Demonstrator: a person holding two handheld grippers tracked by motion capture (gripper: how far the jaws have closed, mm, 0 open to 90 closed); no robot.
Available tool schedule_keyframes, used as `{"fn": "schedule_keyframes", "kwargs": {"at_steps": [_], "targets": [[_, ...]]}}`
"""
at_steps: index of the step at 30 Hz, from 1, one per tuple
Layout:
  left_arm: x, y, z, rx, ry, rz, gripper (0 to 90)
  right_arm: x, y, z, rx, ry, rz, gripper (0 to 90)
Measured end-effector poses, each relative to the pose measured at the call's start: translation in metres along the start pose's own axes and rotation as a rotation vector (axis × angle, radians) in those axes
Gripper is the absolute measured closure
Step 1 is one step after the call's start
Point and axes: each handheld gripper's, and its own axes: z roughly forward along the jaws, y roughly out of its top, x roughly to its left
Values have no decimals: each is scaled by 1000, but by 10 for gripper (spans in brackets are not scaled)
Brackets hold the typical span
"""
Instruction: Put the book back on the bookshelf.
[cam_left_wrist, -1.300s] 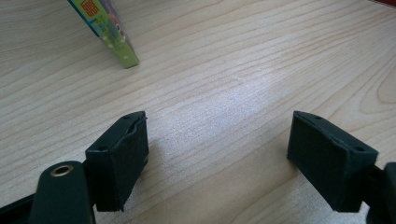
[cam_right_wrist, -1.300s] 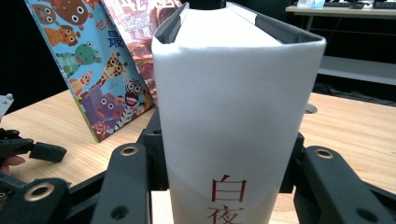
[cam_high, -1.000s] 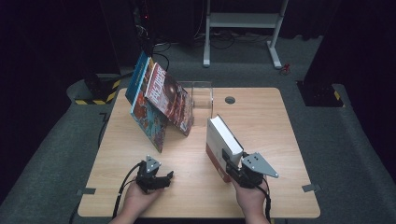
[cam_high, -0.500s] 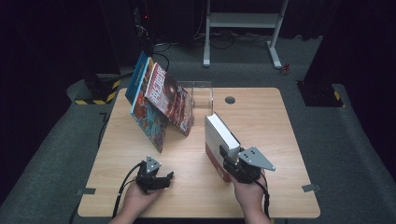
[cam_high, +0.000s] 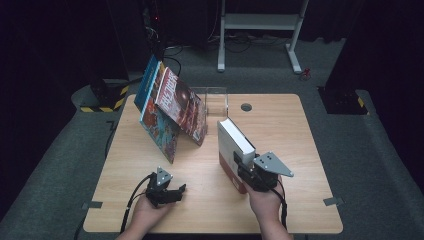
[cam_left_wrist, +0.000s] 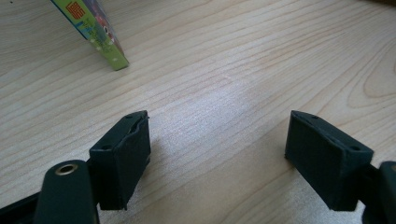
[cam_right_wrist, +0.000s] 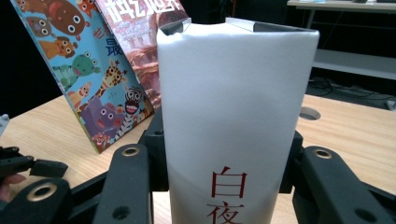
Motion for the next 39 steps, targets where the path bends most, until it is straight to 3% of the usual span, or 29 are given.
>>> {"fn": "schedule_keyframes", "kwargs": {"at_steps": [14, 25, 39], "targets": [[0, 0, 0, -3, -3, 2, 225, -4, 23, 15, -18, -16, 3, 546], [0, 0, 0, -4, -8, 12, 226, 0, 47, 57, -28, -39, -7, 545], [0, 0, 0, -4, -19, 20, 225, 2, 68, 98, -31, -85, -16, 545]]}}
